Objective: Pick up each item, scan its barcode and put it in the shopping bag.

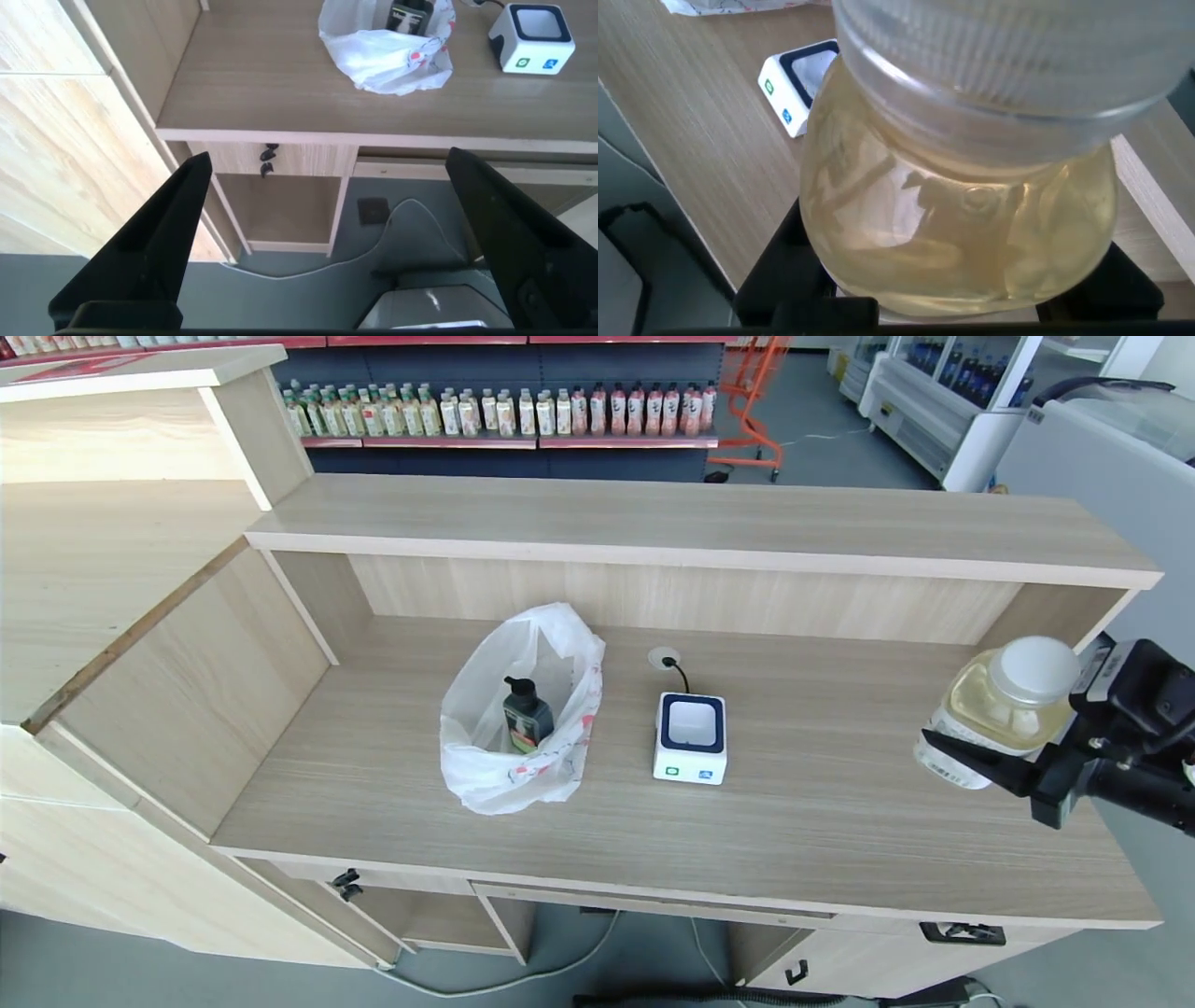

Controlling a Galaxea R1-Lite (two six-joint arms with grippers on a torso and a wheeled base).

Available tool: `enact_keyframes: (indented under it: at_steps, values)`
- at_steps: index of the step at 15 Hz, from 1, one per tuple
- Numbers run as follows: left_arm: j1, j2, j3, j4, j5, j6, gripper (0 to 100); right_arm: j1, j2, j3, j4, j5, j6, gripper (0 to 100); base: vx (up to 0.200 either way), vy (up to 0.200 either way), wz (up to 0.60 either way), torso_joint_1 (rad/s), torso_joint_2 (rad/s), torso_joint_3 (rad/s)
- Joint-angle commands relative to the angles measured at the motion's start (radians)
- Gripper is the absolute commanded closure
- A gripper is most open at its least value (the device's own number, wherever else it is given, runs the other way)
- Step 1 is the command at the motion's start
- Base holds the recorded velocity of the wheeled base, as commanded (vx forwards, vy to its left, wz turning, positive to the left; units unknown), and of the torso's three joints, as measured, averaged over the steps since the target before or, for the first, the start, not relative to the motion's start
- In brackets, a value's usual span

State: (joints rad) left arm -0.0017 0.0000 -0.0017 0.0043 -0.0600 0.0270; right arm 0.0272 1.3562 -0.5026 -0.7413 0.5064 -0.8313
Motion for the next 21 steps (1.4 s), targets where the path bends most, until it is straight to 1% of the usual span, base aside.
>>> enact_keyframes:
  at_steps: [1, 3, 9, 11, 15, 16, 18, 20, 21]
  values:
    - [0.000, 0.000, 0.000, 0.000, 0.000, -0.001, 0, 0.000, 0.004, 0.004, -0.001, 0.001, 0.001, 100, 0.000, 0.000, 0.00, 0.000, 0.00, 0.000]
    - [0.000, 0.000, 0.000, 0.000, 0.000, 0.001, 0, 0.000, 0.006, 0.004, 0.000, 0.001, 0.004, 100, 0.000, 0.000, 0.00, 0.000, 0.00, 0.000]
    - [0.000, 0.000, 0.000, 0.000, 0.000, 0.002, 0, 0.002, 0.024, 0.009, 0.000, 0.041, 0.004, 100, 0.200, 0.000, 0.00, 0.003, 0.00, 0.003]
    - [0.000, 0.002, 0.000, 0.000, 0.000, -0.001, 0, 0.011, 0.061, 0.002, -0.003, 0.095, 0.003, 100, 0.000, 0.000, 0.00, 0.000, 0.00, 0.000]
    - [0.000, 0.002, 0.000, 0.000, 0.000, -0.001, 0, 0.039, 0.127, 0.002, -0.006, 0.144, -0.012, 100, 0.000, 0.000, 0.00, 0.000, 0.00, 0.000]
    - [0.000, 0.000, 0.000, 0.000, 0.000, -0.001, 0, 0.046, 0.153, -0.005, -0.007, 0.155, -0.037, 100, 0.000, 0.000, 0.00, 0.000, 0.00, 0.000]
    - [0.000, 0.002, 0.002, 0.000, 0.000, -0.001, 0, 0.046, 0.227, -0.056, -0.007, 0.201, -0.131, 100, 0.000, 0.000, 0.00, 0.000, 0.00, 0.000]
    - [0.000, 0.002, 0.000, 0.000, 0.000, -0.001, 0, 0.051, 0.285, -0.097, -0.007, 0.253, -0.193, 100, 0.000, 0.000, 0.00, 0.000, 0.00, 0.000]
    - [0.000, 0.000, 0.000, 0.000, 0.000, -0.001, 0, 0.066, 0.320, -0.113, -0.010, 0.270, -0.236, 100, 0.000, 0.000, 0.00, 0.000, 0.00, 0.000]
